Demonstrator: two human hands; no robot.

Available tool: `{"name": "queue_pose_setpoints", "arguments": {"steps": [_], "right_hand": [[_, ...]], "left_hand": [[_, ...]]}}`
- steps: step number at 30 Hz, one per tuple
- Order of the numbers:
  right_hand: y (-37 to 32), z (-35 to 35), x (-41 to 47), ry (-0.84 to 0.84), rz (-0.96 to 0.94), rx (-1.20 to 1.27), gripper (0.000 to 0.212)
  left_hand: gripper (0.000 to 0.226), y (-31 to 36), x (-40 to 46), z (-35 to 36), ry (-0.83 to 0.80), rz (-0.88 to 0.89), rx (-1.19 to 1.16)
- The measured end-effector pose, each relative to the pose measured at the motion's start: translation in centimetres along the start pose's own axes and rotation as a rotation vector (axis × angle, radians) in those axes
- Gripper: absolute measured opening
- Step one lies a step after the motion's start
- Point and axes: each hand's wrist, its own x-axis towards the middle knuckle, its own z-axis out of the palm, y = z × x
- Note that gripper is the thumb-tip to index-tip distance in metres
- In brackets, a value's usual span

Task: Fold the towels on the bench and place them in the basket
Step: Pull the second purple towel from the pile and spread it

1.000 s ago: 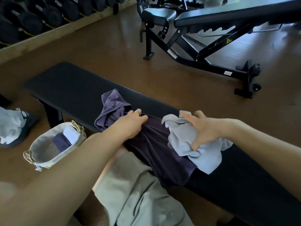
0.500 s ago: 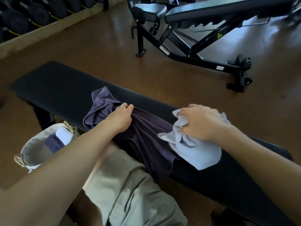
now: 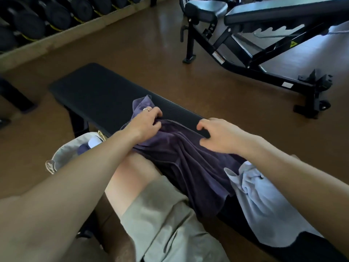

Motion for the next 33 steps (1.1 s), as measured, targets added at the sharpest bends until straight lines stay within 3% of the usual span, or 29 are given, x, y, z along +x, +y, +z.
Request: {"name": "queue_pose_setpoints", "arguments": {"steps": [4,8,12,14,16,18,20,22,25,27,30,33], "right_hand": [[-3.3,1.2,7.3,0.028,-0.057,0.263,0.046],[-5.5,2.6,13.4,0.050,-0.007,0.404,0.057],[-7.6,3.0,17.8,0.037,0.039,0.507,0.067],[-8.5,3.2,19.5,0.055,0.051,0.572,0.052],[-9.4,3.3,20.6,0.072,0.075,0.675,0.026],[-10.4,3.2,21.5,0.075,0.124,0.814,0.010],[-11.4,2.9,22.2,0.058,0.161,0.968,0.008],[-12.4,2.5,23.2,0.050,0.124,1.090,0.014],[-13.1,2.2,24.7,0.138,0.044,0.871,0.031],[-13.0,2.4,24.9,0.201,0.081,0.630,0.046],[-12.6,3.0,25.6,0.163,0.185,0.558,0.075],[-13.0,3.3,26.5,0.112,0.181,0.595,0.067]], "left_hand": [[0.031,-3.2,-0.7,-1.7,0.207,-0.136,0.014],[0.047,-6.3,-0.8,-2.4,0.110,-0.326,-0.041],[0.015,-8.6,-0.1,-2.4,0.101,-0.346,-0.162],[0.010,-9.2,0.5,-2.5,0.149,-0.376,-0.203],[0.012,-9.5,1.1,-3.0,0.247,-0.470,-0.363],[0.014,-10.1,1.8,-3.5,0.351,-0.632,-0.672],[0.017,-10.8,2.0,-4.0,0.437,-0.787,-1.060],[0.016,-12.0,2.1,-4.6,0.505,-0.879,-1.283],[0.010,-14.3,1.9,-5.4,0.516,-0.951,-1.263],[0.029,-15.5,1.7,-5.7,0.414,-0.929,-1.177],[0.045,-16.3,1.3,-5.2,0.271,-0.826,-0.838],[0.021,-16.4,1.5,-4.7,0.339,-0.675,-0.523]]}}
